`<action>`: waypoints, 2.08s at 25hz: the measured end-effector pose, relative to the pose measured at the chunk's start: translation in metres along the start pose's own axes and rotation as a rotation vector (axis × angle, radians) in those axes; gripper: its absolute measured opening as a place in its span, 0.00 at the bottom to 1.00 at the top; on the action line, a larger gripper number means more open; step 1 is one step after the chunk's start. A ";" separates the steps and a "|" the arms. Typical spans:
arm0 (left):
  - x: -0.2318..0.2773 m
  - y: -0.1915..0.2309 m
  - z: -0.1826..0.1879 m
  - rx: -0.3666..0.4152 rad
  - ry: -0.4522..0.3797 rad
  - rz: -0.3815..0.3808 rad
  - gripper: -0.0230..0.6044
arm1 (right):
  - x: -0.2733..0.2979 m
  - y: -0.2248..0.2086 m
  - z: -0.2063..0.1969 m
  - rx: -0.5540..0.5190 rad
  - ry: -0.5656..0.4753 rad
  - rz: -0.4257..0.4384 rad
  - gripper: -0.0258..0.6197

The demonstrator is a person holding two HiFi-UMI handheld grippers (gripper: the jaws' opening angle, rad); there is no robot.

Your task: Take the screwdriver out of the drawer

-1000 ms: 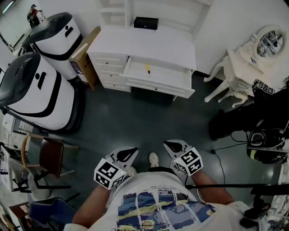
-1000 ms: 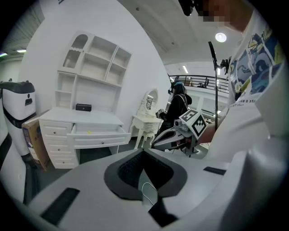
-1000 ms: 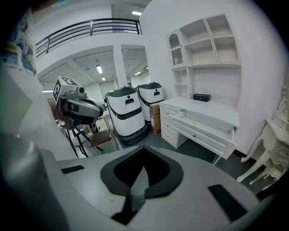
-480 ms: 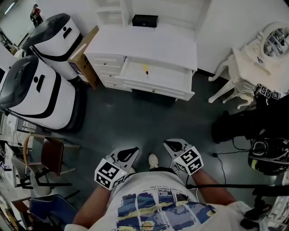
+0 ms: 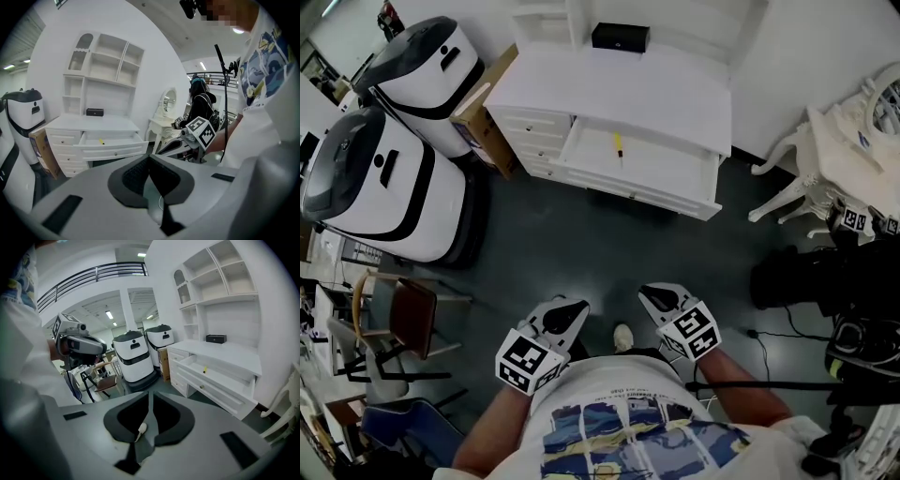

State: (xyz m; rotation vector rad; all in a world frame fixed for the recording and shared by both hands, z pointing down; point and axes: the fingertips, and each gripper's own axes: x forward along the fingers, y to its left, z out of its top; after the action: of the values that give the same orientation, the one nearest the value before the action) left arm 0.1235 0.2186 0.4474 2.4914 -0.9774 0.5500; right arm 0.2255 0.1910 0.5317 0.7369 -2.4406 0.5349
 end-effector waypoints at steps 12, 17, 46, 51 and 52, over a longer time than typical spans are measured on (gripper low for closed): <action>0.004 0.164 0.045 0.040 -0.045 -0.152 0.06 | 0.113 -0.051 0.084 0.064 0.055 -0.176 0.23; -0.004 0.222 0.055 0.087 -0.026 -0.224 0.06 | 0.153 -0.086 0.111 0.133 0.057 -0.278 0.21; 0.103 0.348 0.142 -0.074 0.079 0.008 0.06 | 0.356 -0.386 0.063 0.251 0.369 -0.308 0.28; 0.111 0.359 0.140 -0.103 0.106 0.047 0.06 | 0.380 -0.405 0.059 0.247 0.408 -0.353 0.31; 0.112 0.361 0.140 -0.108 0.111 0.053 0.06 | 0.383 -0.408 0.058 0.249 0.410 -0.364 0.31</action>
State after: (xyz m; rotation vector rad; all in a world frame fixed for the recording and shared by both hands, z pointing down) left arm -0.0261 -0.1549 0.4661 2.3197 -1.0049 0.6282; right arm 0.1753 -0.3022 0.7983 1.0316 -1.8298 0.7646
